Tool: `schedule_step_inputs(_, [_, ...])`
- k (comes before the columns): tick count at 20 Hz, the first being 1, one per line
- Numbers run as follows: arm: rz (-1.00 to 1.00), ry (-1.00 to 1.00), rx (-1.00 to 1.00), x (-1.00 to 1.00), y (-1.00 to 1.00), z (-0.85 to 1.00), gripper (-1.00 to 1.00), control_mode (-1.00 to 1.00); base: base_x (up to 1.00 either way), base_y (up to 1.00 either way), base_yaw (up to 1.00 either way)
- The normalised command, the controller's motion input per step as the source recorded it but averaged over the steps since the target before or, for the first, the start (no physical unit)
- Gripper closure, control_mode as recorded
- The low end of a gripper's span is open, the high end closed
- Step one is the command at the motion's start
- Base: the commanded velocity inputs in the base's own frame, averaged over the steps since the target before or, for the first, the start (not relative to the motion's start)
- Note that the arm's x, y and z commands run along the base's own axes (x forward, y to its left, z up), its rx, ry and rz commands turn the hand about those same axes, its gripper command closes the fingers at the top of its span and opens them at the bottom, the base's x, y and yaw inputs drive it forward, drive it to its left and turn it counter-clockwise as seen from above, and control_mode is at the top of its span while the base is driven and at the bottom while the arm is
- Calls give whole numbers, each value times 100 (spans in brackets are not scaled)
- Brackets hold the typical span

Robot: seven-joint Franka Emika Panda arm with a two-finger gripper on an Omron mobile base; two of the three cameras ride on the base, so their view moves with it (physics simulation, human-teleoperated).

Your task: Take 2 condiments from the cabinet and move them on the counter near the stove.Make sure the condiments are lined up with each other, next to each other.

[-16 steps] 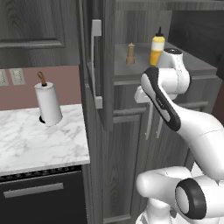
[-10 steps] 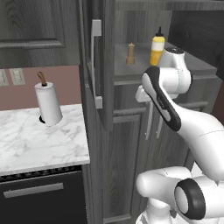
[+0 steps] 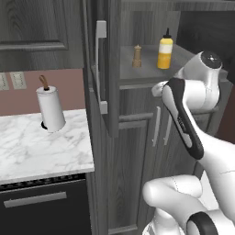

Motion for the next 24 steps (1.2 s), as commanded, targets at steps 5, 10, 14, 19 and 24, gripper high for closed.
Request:
schedule_step_inputs(5, [-1, -34, 0, 0, 0, 36, -100, -100, 0, 0, 0])
schedule_step_inputs(10, [-4, -15, 0, 0, 0, 39, -100, -100, 0, 0, 0])
schedule_step_inputs(14, [-4, -1, 0, 0, 0, 45, -100, -100, 0, 0, 0])
schedule_step_inputs(19, [-5, 0, 0, 0, -4, 41, -100, -100, 0, 0, 0])
schedule_step_inputs(24, [-8, 0, 0, 1, -14, 24, -100, -100, 0, 0, 0])
